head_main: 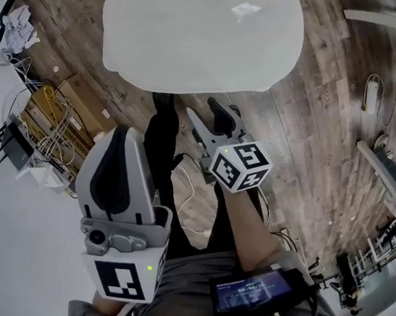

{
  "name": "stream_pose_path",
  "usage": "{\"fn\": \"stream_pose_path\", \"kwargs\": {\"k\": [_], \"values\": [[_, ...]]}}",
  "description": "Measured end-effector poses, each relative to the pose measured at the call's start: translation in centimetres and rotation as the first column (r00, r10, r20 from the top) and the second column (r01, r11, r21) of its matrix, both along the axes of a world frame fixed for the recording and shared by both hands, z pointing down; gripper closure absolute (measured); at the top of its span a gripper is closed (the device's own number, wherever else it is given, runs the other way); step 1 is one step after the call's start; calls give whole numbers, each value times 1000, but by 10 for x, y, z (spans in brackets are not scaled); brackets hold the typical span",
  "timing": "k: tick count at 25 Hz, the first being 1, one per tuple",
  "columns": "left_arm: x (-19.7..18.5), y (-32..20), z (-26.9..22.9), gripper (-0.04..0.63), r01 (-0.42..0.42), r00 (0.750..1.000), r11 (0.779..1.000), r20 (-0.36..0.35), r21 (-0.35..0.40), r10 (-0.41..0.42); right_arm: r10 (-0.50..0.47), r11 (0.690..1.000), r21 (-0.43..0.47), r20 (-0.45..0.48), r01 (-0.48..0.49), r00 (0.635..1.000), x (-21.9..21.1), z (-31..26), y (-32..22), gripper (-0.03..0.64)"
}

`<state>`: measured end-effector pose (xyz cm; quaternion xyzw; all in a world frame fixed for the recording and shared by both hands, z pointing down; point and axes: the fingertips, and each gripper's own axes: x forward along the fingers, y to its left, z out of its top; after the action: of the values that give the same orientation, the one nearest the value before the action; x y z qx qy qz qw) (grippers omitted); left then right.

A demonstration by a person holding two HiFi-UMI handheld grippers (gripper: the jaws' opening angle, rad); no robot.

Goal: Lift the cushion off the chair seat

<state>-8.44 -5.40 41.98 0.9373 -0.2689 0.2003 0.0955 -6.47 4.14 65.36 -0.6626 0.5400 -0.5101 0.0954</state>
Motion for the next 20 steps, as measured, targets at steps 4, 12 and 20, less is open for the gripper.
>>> {"fn": "stream_pose_path", "kwargs": {"k": [4,12,20], "values": [[0,-11,10,589,-73,997,997,16,-20,74,198,975,68,153,-210,968,14,4,-18,360],[10,-27,11,589,-127,992,991,13,-42,127,352,928,30,262,-372,898,30,19,-25,463],[6,-40,-11,589,-86,996,996,-14,-20,86,305,943,78,194,-325,932,34,-15,-31,569]]}}
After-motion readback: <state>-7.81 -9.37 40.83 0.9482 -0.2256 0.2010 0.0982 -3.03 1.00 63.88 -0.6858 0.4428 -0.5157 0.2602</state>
